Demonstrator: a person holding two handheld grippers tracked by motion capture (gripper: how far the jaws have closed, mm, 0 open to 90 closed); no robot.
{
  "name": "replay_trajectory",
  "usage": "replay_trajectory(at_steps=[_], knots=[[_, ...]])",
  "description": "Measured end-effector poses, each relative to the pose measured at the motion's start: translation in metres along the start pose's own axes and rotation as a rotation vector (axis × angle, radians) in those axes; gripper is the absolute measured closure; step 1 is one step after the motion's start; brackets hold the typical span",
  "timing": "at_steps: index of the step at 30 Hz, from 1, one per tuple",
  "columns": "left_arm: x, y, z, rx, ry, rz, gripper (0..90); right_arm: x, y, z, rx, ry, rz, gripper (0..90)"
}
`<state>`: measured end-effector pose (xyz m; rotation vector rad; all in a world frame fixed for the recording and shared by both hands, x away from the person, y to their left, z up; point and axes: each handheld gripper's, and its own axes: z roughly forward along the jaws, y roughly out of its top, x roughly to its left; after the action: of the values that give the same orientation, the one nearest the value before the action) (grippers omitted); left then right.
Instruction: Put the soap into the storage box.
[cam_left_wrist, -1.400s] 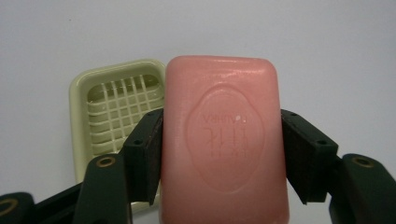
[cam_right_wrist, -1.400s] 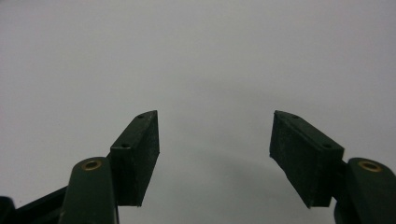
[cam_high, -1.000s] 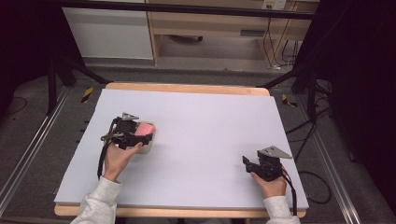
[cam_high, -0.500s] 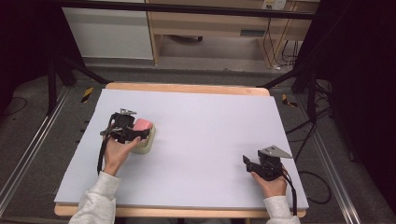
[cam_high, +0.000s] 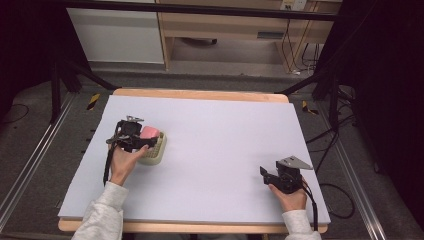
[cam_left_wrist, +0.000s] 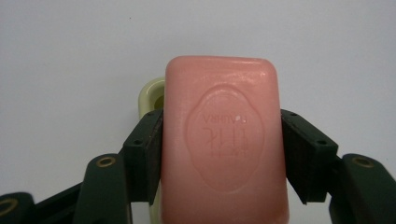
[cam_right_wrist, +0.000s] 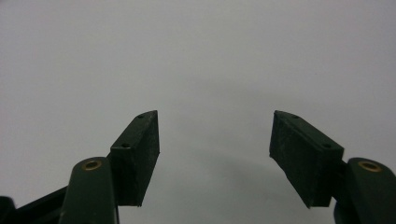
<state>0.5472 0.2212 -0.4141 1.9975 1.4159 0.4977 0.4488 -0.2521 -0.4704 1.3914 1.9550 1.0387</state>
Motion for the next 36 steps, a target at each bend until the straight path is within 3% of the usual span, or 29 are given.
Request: replay_trajectory(at_steps=[21,36], knots=[[-0.003,-0.008,0.021,0.061,0.022,0.017,37.1,0.001,0.000,0.001,0.007,0.005,-0.001,33.3],[-0.002,-0.010,0.025,0.067,0.022,0.008,37.1,0.001,0.000,0.001,0.006,0.002,-0.003,33.4]])
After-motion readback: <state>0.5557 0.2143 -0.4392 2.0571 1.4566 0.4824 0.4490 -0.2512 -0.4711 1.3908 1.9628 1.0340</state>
